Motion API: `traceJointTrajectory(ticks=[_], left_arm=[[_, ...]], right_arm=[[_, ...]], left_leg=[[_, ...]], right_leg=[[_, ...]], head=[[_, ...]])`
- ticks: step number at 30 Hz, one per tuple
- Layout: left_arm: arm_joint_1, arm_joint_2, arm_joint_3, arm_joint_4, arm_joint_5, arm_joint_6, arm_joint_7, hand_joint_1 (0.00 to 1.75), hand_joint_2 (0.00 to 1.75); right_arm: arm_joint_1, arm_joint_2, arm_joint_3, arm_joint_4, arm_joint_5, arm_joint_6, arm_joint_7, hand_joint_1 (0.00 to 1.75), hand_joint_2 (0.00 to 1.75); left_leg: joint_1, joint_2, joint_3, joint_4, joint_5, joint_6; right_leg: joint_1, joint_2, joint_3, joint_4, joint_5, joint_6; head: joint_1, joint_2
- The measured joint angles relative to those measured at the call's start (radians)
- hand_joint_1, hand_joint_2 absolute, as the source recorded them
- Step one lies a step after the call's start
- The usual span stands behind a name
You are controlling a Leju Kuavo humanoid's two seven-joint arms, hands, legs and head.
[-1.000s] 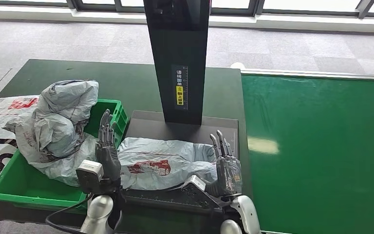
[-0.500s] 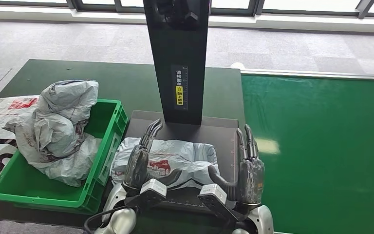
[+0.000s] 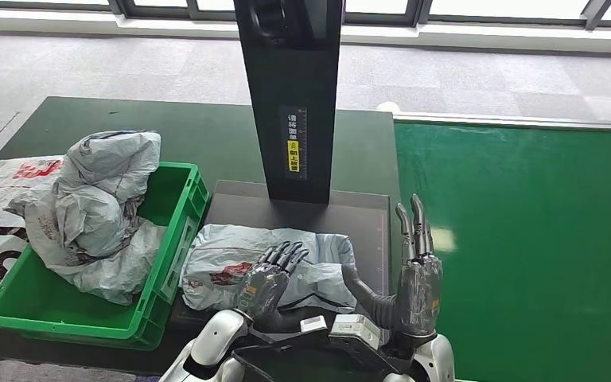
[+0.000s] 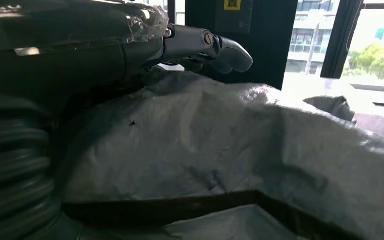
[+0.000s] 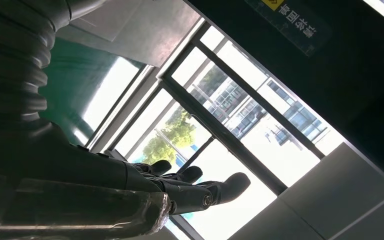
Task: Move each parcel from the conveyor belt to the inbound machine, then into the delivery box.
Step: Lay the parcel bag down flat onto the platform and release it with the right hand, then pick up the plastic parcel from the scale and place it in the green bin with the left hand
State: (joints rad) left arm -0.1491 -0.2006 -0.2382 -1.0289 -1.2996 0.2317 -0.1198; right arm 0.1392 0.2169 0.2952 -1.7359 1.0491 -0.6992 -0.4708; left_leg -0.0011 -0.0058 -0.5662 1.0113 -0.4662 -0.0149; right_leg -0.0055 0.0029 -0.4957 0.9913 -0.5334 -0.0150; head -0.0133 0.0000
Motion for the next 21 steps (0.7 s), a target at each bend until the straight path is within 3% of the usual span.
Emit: traceJointTrajectory(ticks=[10, 11, 14, 15, 21], left_arm=[[-0.057, -0.008, -0.005, 0.097, -0.011, -0.005, 0.022, 0.00, 1.75], [-0.064, -0.008, -0.005, 0.108, -0.016, -0.006, 0.034, 0.09, 1.75], [-0.090, -0.007, -0.005, 0.147, -0.030, -0.012, 0.065, 1.40, 1.75], [-0.095, -0.007, -0.006, 0.158, -0.032, -0.013, 0.066, 1.75, 1.75], [-0.101, -0.006, -0.006, 0.190, -0.035, -0.052, 0.023, 1.75, 1.75]], right_arm=[[-0.003, 0.007, -0.005, -0.001, -0.008, 0.000, -0.019, 0.00, 1.75], [-0.004, 0.007, -0.006, -0.001, -0.008, 0.000, -0.019, 0.00, 1.75], [-0.009, 0.007, -0.006, -0.001, -0.008, 0.000, -0.018, 0.00, 1.75], [-0.010, 0.007, -0.006, -0.001, -0.009, 0.000, -0.018, 0.00, 1.75], [-0.011, 0.007, -0.006, -0.003, -0.011, 0.000, -0.009, 0.00, 1.75]], left_leg=[[0.000, -0.001, 0.004, 0.000, 0.000, 0.000], [0.000, -0.001, 0.004, 0.000, 0.000, 0.000], [0.000, -0.001, 0.006, 0.000, 0.000, 0.001], [0.000, -0.001, 0.007, 0.000, 0.000, 0.001], [0.000, -0.002, 0.009, 0.000, 0.000, 0.001]], right_leg=[[0.000, -0.001, 0.004, 0.000, 0.000, 0.000], [0.000, -0.001, 0.005, 0.000, 0.000, 0.000], [0.000, -0.002, 0.008, 0.000, 0.000, 0.000], [0.000, -0.002, 0.009, 0.000, 0.000, 0.000], [0.000, -0.003, 0.011, 0.000, 0.000, 0.000]], head=[[0.000, 0.000], [0.000, 0.000], [0.000, 0.000], [0.000, 0.000], [0.000, 0.000]])
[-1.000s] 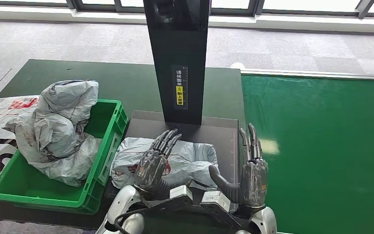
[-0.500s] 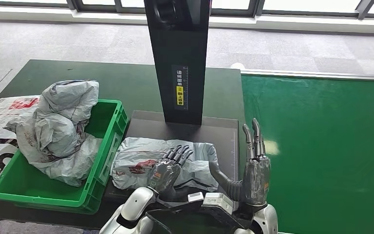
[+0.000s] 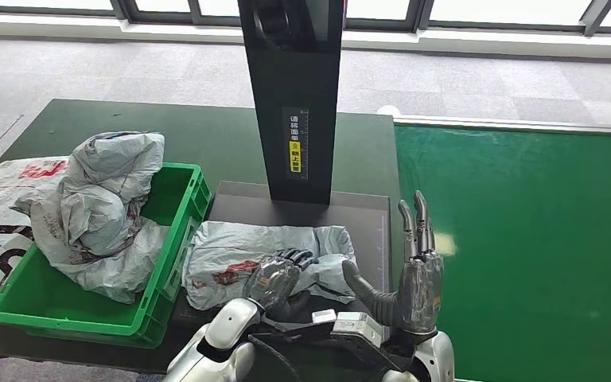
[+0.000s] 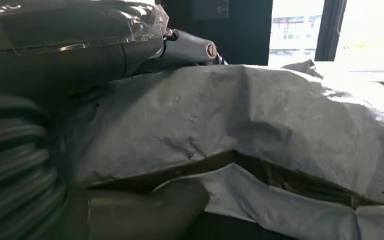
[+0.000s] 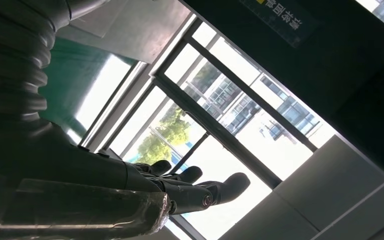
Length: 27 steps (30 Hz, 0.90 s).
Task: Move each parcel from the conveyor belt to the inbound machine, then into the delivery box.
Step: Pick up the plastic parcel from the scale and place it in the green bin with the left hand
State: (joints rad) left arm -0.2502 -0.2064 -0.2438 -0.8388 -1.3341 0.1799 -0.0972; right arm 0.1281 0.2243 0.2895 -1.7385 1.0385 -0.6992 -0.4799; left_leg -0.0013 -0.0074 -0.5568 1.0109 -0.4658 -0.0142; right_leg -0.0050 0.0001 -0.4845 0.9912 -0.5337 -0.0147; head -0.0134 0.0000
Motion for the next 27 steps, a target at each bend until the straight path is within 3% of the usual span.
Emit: traceJointTrajectory(ticks=[13, 20, 27], left_arm=[[0.003, 0.004, 0.000, 0.021, -0.004, -0.016, -0.018, 1.75, 1.75], [0.026, 0.007, 0.004, -0.032, -0.002, 0.095, -0.008, 1.75, 1.75], [0.055, 0.017, 0.007, -0.091, -0.001, 0.101, -0.001, 1.75, 1.75]], right_arm=[[-0.001, 0.000, 0.008, -0.008, -0.009, 0.000, -0.003, 0.00, 1.75], [0.022, -0.001, 0.018, -0.036, -0.060, 0.000, -0.032, 0.00, 1.75], [0.032, -0.001, 0.025, -0.060, -0.066, 0.000, -0.033, 0.00, 1.75]], left_leg=[[0.000, 0.000, 0.001, 0.000, 0.000, 0.000], [0.000, 0.001, -0.001, 0.000, -0.001, -0.001], [0.001, 0.001, -0.002, 0.000, -0.001, -0.001]], right_leg=[[0.000, 0.000, 0.001, 0.000, 0.000, 0.000], [0.000, 0.001, -0.001, 0.000, 0.000, 0.000], [0.000, 0.001, -0.003, 0.000, -0.001, -0.001]], head=[[0.000, 0.000], [0.000, 0.000], [0.000, 0.000]])
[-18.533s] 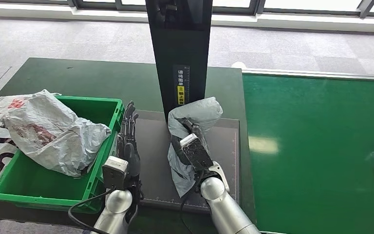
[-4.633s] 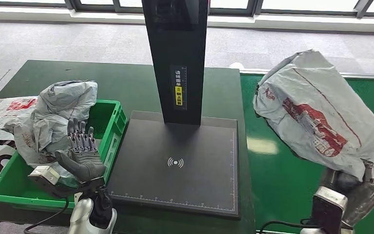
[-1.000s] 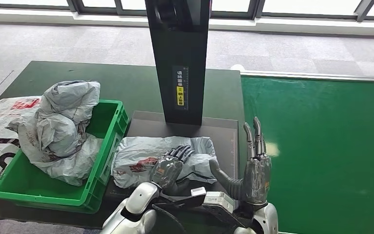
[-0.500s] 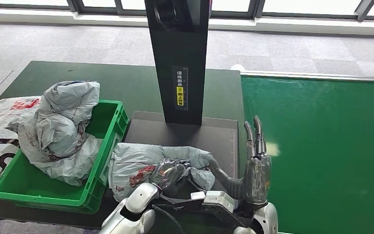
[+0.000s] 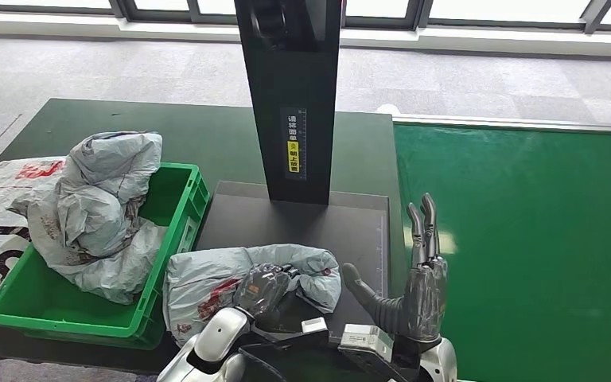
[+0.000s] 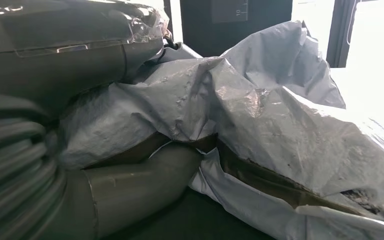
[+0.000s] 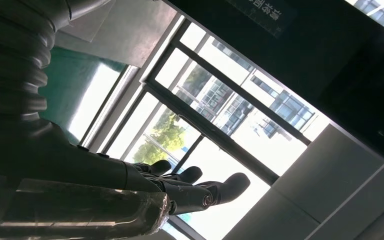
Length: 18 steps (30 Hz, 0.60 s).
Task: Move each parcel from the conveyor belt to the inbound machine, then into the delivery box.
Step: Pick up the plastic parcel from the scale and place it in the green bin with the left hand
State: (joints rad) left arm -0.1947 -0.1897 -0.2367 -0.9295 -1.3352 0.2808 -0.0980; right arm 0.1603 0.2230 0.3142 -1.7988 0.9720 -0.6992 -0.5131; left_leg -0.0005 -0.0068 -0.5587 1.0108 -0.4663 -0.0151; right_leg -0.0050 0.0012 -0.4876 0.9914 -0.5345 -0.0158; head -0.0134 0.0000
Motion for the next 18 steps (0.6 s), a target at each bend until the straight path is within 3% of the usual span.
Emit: traceJointTrajectory(ticks=[6, 11, 13, 18], left_arm=[[0.011, 0.004, 0.002, -0.019, 0.031, 0.030, -0.024, 1.75, 1.75], [0.075, 0.001, 0.051, -0.217, 0.322, 0.361, -0.197, 1.75, 1.75], [0.102, -0.007, 0.081, -0.316, 0.401, 0.407, -0.267, 1.75, 1.75], [0.151, -0.063, 0.175, -0.479, 0.510, 0.418, -0.465, 1.75, 1.75]], right_arm=[[0.005, 0.000, 0.000, -0.007, -0.004, 0.000, -0.011, 0.00, 1.75], [0.037, 0.014, -0.005, -0.026, -0.058, 0.000, -0.117, 0.00, 1.75], [0.045, 0.023, -0.008, -0.030, -0.071, 0.000, -0.141, 0.00, 1.75], [0.055, 0.035, -0.020, -0.040, -0.076, 0.000, -0.162, 0.00, 1.75]], left_leg=[[0.000, 0.000, -0.002, 0.000, 0.000, 0.000], [0.000, 0.000, -0.005, 0.000, 0.000, 0.000], [0.000, 0.000, -0.006, 0.000, 0.000, 0.000], [0.000, 0.000, -0.006, 0.000, 0.000, 0.000]], right_leg=[[0.000, 0.000, -0.001, 0.000, 0.000, 0.000], [0.000, 0.000, -0.005, 0.000, 0.000, 0.000], [0.000, 0.001, -0.006, 0.000, 0.000, 0.000], [0.000, 0.001, -0.007, 0.000, 0.000, 0.000]], head=[[0.000, 0.000], [0.000, 0.000], [0.000, 0.000], [0.000, 0.000]])
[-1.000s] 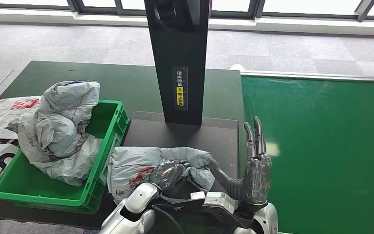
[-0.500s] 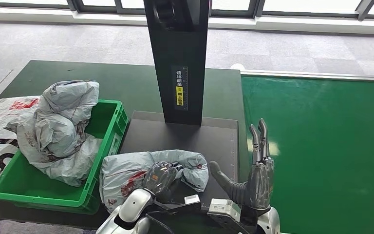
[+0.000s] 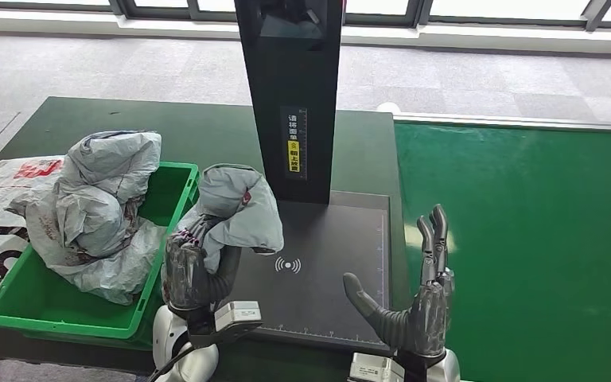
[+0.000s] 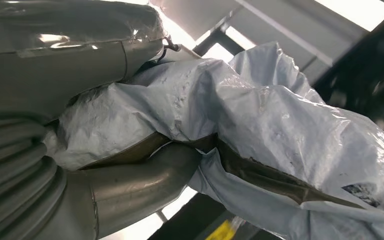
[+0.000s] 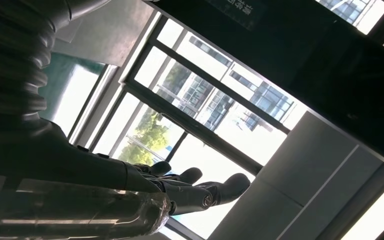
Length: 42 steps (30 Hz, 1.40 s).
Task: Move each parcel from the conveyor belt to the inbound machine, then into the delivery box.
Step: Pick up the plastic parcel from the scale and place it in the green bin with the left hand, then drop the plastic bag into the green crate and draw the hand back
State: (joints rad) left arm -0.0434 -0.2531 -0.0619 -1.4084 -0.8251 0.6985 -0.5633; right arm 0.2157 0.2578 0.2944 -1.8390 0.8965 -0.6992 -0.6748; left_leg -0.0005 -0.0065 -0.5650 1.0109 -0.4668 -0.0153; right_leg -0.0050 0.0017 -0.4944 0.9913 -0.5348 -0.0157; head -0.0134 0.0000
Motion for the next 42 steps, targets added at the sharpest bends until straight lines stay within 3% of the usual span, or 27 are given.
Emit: traceJointTrajectory(ticks=[6, 20, 25, 34, 42], left_arm=[[0.020, -0.030, 0.076, -0.084, 0.053, 0.000, -0.090, 1.75, 1.75], [0.032, -0.033, 0.132, -0.113, 0.061, 0.000, -0.079, 1.75, 1.75], [0.017, -0.037, 0.186, -0.118, 0.037, 0.000, -0.123, 1.75, 1.75], [-0.038, -0.039, 0.285, -0.269, 0.065, 0.000, -0.136, 1.75, 1.75], [-0.046, -0.039, 0.314, -0.357, 0.077, 0.000, -0.137, 1.75, 1.75]], right_arm=[[0.010, 0.004, -0.010, -0.010, 0.001, 0.000, -0.008, 0.00, 1.75], [0.012, 0.006, -0.014, -0.013, 0.013, 0.000, 0.002, 0.00, 1.75], [0.012, 0.006, -0.014, -0.013, 0.012, 0.000, 0.002, 0.00, 1.75], [0.011, 0.006, -0.014, -0.013, -0.017, 0.000, -0.019, 0.00, 1.75], [0.011, 0.006, -0.014, -0.013, -0.021, 0.000, -0.019, 0.00, 1.75]], left_leg=[[0.000, 0.000, 0.000, 0.000, 0.000, 0.000], [0.000, 0.000, 0.000, 0.000, 0.000, 0.000], [0.000, 0.001, 0.000, 0.000, 0.000, 0.000], [0.000, 0.000, 0.000, 0.000, 0.000, 0.000], [0.000, 0.000, 0.000, 0.000, 0.000, 0.000]], right_leg=[[0.000, 0.000, 0.000, 0.000, 0.000, 0.000], [0.000, 0.000, 0.000, 0.000, 0.000, 0.000], [0.000, 0.001, 0.000, 0.000, 0.000, 0.000], [0.000, 0.000, 0.000, 0.000, 0.000, 0.000], [0.000, 0.000, 0.000, 0.000, 0.000, 0.000]], head=[[0.000, 0.000], [0.000, 0.000], [0.000, 0.000], [0.000, 0.000], [0.000, 0.000]])
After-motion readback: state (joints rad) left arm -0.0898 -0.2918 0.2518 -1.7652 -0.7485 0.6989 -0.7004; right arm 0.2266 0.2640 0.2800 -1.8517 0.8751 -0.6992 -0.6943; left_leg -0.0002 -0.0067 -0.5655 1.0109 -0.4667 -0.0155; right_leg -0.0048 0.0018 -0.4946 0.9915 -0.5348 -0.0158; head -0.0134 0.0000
